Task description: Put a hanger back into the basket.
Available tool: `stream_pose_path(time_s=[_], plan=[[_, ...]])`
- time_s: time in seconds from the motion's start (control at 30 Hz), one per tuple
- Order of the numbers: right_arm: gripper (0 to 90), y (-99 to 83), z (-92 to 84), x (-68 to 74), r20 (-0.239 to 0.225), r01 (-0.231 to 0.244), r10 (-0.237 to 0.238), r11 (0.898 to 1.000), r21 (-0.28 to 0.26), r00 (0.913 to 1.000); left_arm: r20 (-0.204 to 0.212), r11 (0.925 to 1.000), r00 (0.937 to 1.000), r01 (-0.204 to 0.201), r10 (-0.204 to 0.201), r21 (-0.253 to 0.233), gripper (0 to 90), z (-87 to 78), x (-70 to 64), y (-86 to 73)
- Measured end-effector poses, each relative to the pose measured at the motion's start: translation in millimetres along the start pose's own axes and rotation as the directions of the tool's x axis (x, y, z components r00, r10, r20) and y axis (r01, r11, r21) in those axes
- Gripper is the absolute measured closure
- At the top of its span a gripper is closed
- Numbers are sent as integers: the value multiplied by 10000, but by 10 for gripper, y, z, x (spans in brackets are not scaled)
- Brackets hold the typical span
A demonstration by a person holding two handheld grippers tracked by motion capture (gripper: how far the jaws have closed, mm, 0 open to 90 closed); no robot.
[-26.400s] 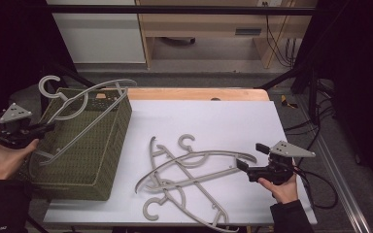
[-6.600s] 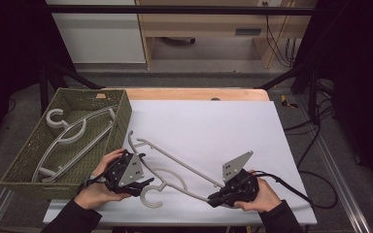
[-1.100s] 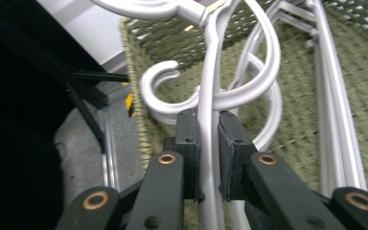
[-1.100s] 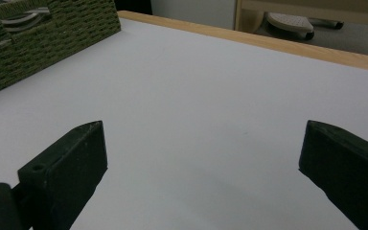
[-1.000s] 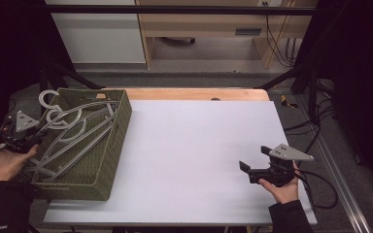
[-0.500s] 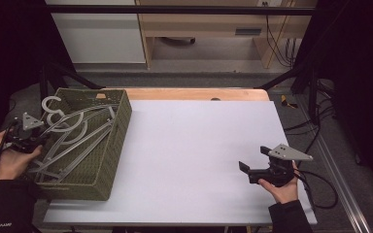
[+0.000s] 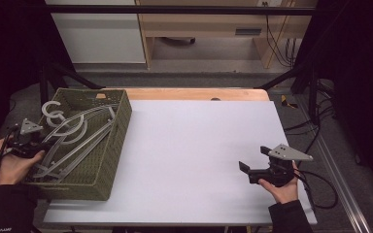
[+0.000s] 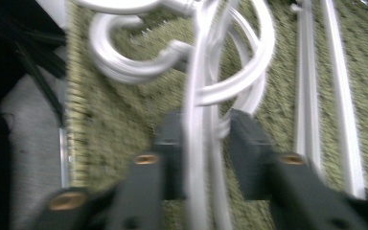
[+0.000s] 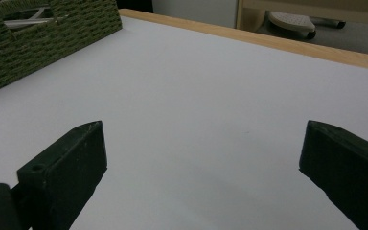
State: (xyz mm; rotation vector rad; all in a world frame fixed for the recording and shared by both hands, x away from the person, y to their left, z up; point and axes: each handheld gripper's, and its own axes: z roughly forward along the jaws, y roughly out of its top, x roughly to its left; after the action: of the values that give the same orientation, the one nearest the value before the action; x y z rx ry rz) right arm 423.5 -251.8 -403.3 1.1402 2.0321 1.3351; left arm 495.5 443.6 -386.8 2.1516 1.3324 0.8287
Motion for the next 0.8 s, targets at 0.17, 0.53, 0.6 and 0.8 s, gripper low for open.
stream_pose_path(time_s=[0.17, 0.53, 0.6, 0.8], plan=[[28, -1, -5, -3, -7, 41, -41, 10000, 13, 10000, 375, 9998, 9992, 120, -115, -144, 552, -30, -5, 6], [27, -2, -3, 3, -6, 28, -28, 10000, 14, 10000, -334, 9787, 9974, 560, -638, -1976, 601, -273, -30, 63], [27, -2, -3, 2, -19, 46, -46, 10000, 21, 10000, -222, 9695, 9977, 576, -648, -2380, 547, -325, -73, 99], [26, 3, -16, 1, -38, 3, -3, 10000, -87, 10000, 794, 9432, 9951, 822, -596, -3220, 373, -414, -282, 187]])
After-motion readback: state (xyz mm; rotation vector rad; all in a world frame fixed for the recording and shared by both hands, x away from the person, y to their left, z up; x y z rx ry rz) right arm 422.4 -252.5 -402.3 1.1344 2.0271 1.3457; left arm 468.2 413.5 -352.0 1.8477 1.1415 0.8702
